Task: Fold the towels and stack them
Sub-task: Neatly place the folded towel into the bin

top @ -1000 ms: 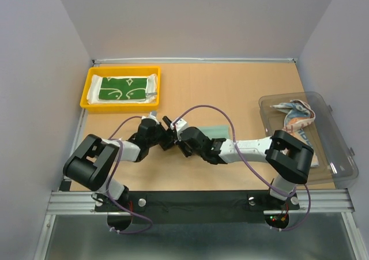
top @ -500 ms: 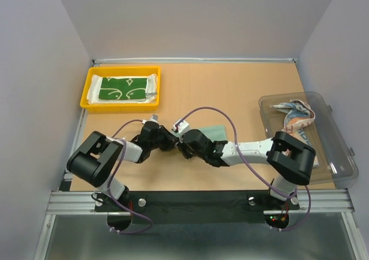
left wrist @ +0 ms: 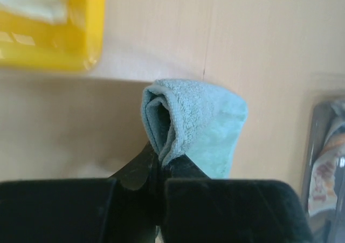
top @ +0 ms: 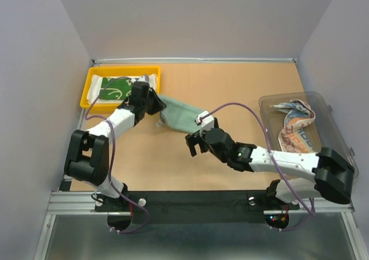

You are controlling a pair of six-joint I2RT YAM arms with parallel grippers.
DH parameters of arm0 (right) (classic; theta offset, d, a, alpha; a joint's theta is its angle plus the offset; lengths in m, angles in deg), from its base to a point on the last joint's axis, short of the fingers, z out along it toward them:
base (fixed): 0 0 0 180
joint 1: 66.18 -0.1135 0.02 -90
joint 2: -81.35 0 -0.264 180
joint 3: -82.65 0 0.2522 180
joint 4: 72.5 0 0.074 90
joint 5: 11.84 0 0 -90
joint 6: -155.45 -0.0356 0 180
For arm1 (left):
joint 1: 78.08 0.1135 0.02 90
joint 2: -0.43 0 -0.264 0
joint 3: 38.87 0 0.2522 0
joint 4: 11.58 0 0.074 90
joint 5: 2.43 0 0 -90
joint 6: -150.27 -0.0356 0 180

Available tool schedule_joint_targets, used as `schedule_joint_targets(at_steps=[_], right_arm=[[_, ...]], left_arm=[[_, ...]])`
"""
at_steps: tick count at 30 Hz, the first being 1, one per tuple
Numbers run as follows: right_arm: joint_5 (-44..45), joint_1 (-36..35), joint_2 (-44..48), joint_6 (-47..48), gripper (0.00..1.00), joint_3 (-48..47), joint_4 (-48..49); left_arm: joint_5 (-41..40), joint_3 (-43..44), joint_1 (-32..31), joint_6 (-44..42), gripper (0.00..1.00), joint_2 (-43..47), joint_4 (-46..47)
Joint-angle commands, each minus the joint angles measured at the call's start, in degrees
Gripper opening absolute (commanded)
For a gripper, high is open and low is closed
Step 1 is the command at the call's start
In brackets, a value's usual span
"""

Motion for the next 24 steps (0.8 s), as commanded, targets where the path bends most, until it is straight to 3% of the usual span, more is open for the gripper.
schedule_joint_targets(at_steps=[1,4,10,17,24], right_arm=[[5.13,0.25,5.49,-0.95,1.00,1.90,-4.93],[5.39,0.34,7.69,-1.39,1.00,3.13,-6.79],[5.75,0.43,7.26,-0.60,1.00,2.52,-8.56],[5.48,0.43,4.71,1.16,1.00,0.76,-11.02],[5.13,0.52,1.90,1.43,1.00,-0.99,-11.90]], left_arm=[[-1.69,15.08,4.86,-14.17,0.00,-4.68,-14.43],[-1.26,30.09,6.80,-18.84,0.00,-9.60,-21.84],[-4.59,49.96,9.80,-25.09,0.00,-18.13,-35.13],[-5.48,61.85,13.49,-32.29,0.00,-22.62,-43.22],[-0.65,67.67,17.00,-37.22,0.00,-24.90,-45.77]])
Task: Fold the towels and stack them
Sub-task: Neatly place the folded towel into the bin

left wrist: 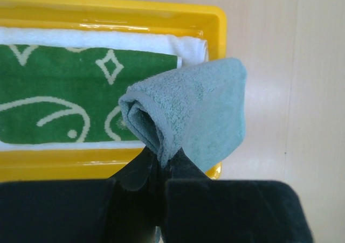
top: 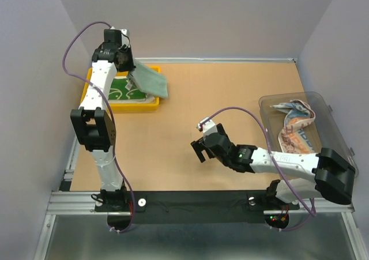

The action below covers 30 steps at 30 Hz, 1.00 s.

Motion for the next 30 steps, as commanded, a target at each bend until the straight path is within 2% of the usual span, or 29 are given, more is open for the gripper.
schedule_joint_targets(at_steps=[1,6,8,15,30], right_arm=[[1.07,0.45,-1.21,0.73,1.00,-3.66,-0.18],[1.24,0.45,-1.74,0.64,1.00,-3.93,-0.36],[0.80,0.45,-2.09,0.64,1.00,-4.02,-0.36],[0.54,0.45,-3.05,0.64,1.00,-4.28,-0.80],[0.71,0.45,-4.37,0.81,1.00,-4.02,-1.06]], left_arm=[[3.14,4.90,1.86,-5.53,0.00,0.10,-2.63],[4.55,5.51,2.74,-8.96,0.00,-0.07,-3.50],[4.03,5.86,4.58,-9.67,0.00,-0.60,-3.51],[1.74,7.10,5.03,-11.60,0.00,-3.24,-4.39],[-0.90,-0.81,6.87,-12.31,0.00,-2.54,7.30]])
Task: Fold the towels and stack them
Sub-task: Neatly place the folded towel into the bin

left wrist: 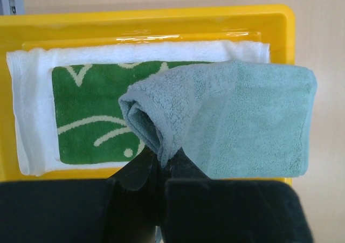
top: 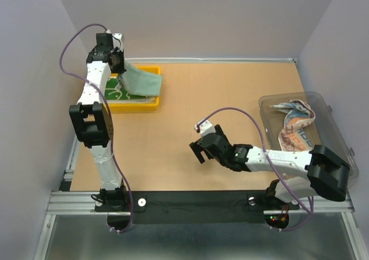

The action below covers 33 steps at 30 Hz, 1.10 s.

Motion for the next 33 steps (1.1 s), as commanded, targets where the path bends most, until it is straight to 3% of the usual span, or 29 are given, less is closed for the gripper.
schedule_joint_targets(at_steps=[1,22,30,31,33], right_arm=[[0.63,0.23,-0.59,0.57,1.00,-2.84,0.25],[-0.08,0.23,-2.44,1.45,1.00,-3.63,-0.01],[-0.95,0.23,-3.76,1.54,1.00,-3.63,-0.19],[-0.96,0.23,-4.02,1.54,1.00,-3.63,-0.28],[-1.22,0.23,-4.02,1.37,1.00,-3.80,-0.19]], left_arm=[[-2.31,-2.23,1.54,-0.48,0.00,1.88,4.55],[-11.73,-6.02,3.38,1.18,0.00,-2.86,5.96],[-20.24,-6.81,3.39,1.63,0.12,-6.56,7.45],[-22.95,-6.55,3.47,1.72,0.24,-7.17,7.28],[-26.39,-5.93,3.47,1.54,0.37,-7.44,7.01]])
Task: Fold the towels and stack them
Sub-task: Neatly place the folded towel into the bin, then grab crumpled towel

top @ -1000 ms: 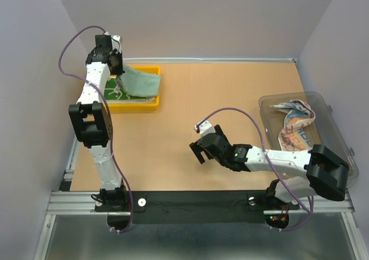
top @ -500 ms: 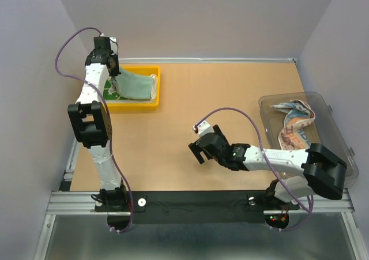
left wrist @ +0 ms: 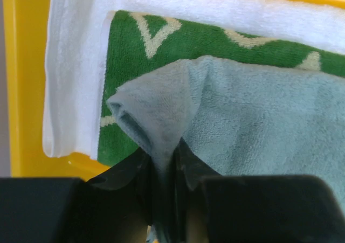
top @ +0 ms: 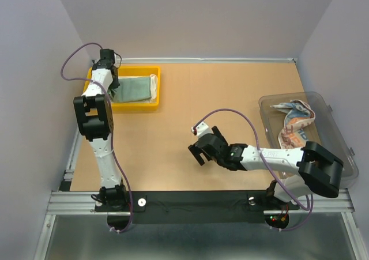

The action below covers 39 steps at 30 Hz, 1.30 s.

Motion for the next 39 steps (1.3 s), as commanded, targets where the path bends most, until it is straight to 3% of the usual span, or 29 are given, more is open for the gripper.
schedule_joint_targets(at_steps=[1,2,8,13,16,18,20,23,26,27,28,31,34,39], right_arm=[[-0.21,0.21,-0.04,0.03,1.00,-2.95,0.69],[0.40,0.21,-0.04,-0.06,1.00,-3.04,0.60],[5.66,1.00,0.39,-1.46,1.00,-5.84,-1.07],[9.45,6.88,2.58,-3.04,1.00,-9.98,-4.67],[12.08,15.12,5.05,-3.31,1.00,-12.35,-7.57],[14.19,19.00,6.11,-3.13,1.00,-13.40,-8.71],[16.29,25.41,7.95,-3.05,1.00,-14.46,-9.86],[16.14,35.17,9.89,-4.18,1.00,-15.34,-11.61],[12.55,47.29,9.89,-7.34,1.00,-15.34,-13.64],[11.75,50.19,9.63,-7.96,1.00,-15.17,-13.64],[9.48,55.70,9.19,-8.75,1.00,-14.99,-13.73],[6.65,65.21,6.30,-11.30,1.00,-15.17,-13.73],[4.18,69.98,1.38,-14.38,1.00,-15.43,-13.64],[-1.17,75.61,-6.80,-19.56,0.98,-14.73,-12.60]], left_arm=[[-9.86,1.63,0.41,0.36,0.44,1.00,0.65],[-11.09,1.98,0.33,0.45,0.57,1.08,0.74],[-18.30,4.62,0.68,1.15,0.74,3.98,2.15],[-18.57,7.53,0.59,2.55,0.76,9.15,2.32],[-10.53,3.93,0.50,4.92,0.79,15.83,3.46],[-5.58,-0.03,0.24,7.30,0.79,20.31,5.04],[-1.44,-10.79,-0.73,8.00,0.83,28.22,8.55],[5.32,-19.87,-1.26,9.50,0.92,39.55,14.43],[10.52,-38.10,-1.17,11.95,0.98,52.03,23.74],[13.22,-38.18,-1.17,12.75,0.99,55.02,25.94],[15.42,-44.88,-1.43,13.97,0.99,60.71,29.88],[15.45,-54.42,-4.67,15.22,0.99,68.64,32.90],[15.18,-58.12,-10.55,13.90,0.99,69.90,31.59],[14.22,-64.10,-14.26,12.75,0.99,72.01,31.24]])
